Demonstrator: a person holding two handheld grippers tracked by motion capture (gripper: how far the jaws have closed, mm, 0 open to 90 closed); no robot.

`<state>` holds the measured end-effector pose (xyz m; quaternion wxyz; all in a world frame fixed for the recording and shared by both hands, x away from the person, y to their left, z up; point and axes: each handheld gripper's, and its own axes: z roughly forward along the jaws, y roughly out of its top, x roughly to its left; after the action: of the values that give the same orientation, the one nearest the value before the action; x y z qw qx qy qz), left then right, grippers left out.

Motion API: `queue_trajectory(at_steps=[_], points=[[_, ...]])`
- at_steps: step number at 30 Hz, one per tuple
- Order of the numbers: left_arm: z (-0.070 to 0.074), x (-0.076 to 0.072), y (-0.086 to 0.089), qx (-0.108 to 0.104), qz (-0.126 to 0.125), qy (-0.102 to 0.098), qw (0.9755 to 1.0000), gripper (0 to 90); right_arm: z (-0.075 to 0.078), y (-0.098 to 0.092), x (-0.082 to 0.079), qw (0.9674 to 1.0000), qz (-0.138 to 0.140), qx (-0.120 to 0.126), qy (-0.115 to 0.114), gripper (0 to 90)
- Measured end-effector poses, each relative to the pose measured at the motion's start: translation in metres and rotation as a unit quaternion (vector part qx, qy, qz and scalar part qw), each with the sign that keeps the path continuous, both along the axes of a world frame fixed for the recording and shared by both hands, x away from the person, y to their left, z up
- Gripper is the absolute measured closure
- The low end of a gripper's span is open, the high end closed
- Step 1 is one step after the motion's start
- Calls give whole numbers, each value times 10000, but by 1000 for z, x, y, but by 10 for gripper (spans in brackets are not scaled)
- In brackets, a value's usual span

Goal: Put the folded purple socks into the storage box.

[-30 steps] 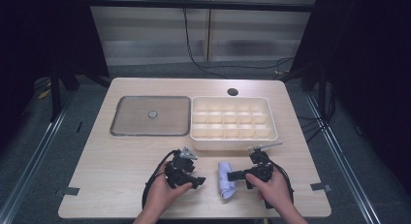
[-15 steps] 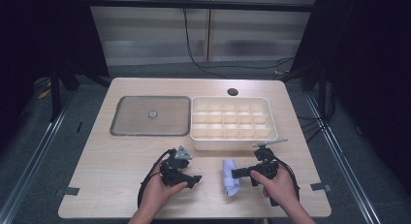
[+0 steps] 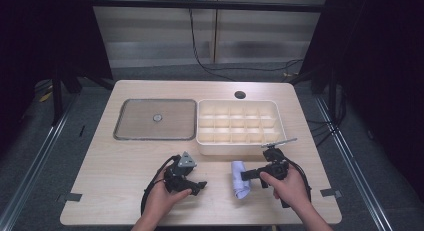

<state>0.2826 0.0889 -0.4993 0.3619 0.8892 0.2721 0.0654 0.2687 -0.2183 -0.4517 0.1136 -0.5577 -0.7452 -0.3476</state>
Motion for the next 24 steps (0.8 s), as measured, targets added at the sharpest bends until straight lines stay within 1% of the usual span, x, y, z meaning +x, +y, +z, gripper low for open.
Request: queue_trajectory(at_steps=[1,3,4,5,7,9,10,11,14,16,20,23,24], points=[[0,-1,0,45,-22,-29,10000,239,1,-1,0,10000,4,-13,-38,745],[-1,-2,0,45,-54,-96,9999,228,5,-2,0,10000,-17,-36,-24,745],[-2,-3,0,0,-81,-130,9999,223,6,-3,1,10000,-10,-58,-33,745],[-2,-3,1,23,-96,-149,9998,222,8,-4,1,10000,-14,-72,-31,745],[-4,-4,2,-27,-107,-211,9997,221,11,-7,2,10000,-38,-80,-46,745],[-4,-5,2,-5,-119,-256,9996,221,14,-9,2,9999,-48,-98,-48,745],[-5,-5,2,-66,-115,-289,9995,219,15,-11,3,9999,-48,-97,-47,745],[-5,-6,1,-23,-129,-323,9994,214,16,-12,3,9999,-42,-102,-73,745],[-8,-7,2,-108,-132,-380,9991,197,21,-16,4,9999,-42,-131,-59,745],[-8,-8,2,-151,-96,-396,9991,196,23,-18,5,9998,-51,-151,-86,744],[-8,-8,2,-136,-109,-400,9990,194,29,-22,7,9998,-65,-146,-77,744],[-8,-8,2,-129,-111,-396,9991,194,33,-24,8,9998,-52,-157,-113,745],[-8,-8,2,-131,-110,-394,9991,194,35,-25,8,9998,-65,-174,-87,745]])
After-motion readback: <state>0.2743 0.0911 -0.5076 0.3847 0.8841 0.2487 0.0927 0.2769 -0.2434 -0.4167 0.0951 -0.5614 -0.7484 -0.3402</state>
